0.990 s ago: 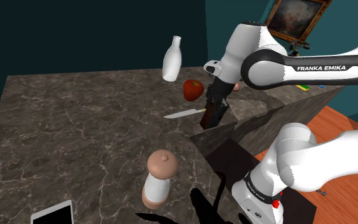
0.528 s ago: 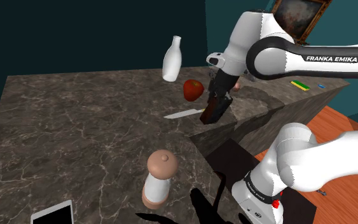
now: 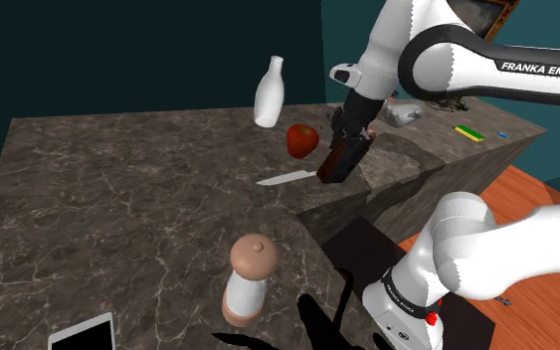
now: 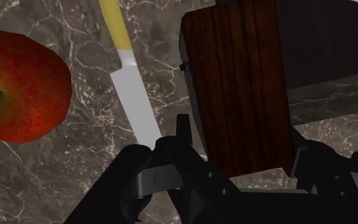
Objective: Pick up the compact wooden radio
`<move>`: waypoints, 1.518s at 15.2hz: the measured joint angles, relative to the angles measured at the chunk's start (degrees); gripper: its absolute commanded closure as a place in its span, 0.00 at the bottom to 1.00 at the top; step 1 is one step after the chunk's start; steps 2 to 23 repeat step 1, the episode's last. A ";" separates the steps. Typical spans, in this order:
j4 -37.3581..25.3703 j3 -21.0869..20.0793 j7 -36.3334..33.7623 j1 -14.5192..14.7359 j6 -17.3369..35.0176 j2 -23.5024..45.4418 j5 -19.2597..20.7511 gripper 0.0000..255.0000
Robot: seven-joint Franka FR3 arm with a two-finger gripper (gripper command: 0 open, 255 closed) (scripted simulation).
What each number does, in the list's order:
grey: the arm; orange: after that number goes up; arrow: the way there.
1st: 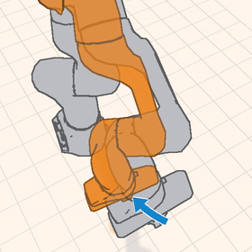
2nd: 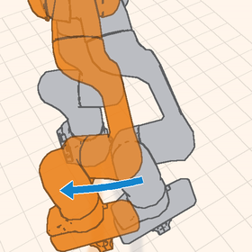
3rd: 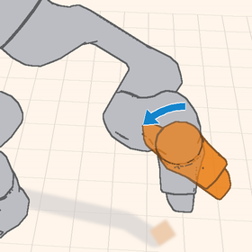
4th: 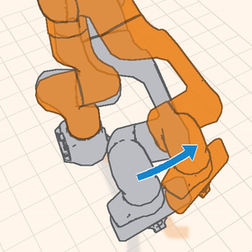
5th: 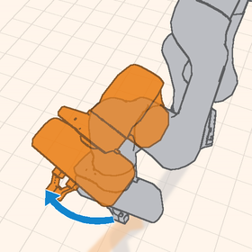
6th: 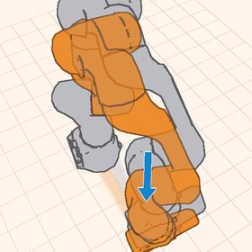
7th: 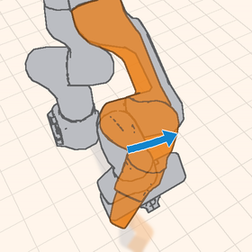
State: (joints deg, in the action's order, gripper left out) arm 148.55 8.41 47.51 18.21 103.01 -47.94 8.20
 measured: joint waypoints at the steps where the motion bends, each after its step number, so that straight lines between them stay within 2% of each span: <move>1: -0.67 -0.17 -0.10 0.11 -0.52 0.16 -0.15 1.00; 23: -0.67 -0.17 -0.10 0.11 -0.52 0.16 -0.15 1.00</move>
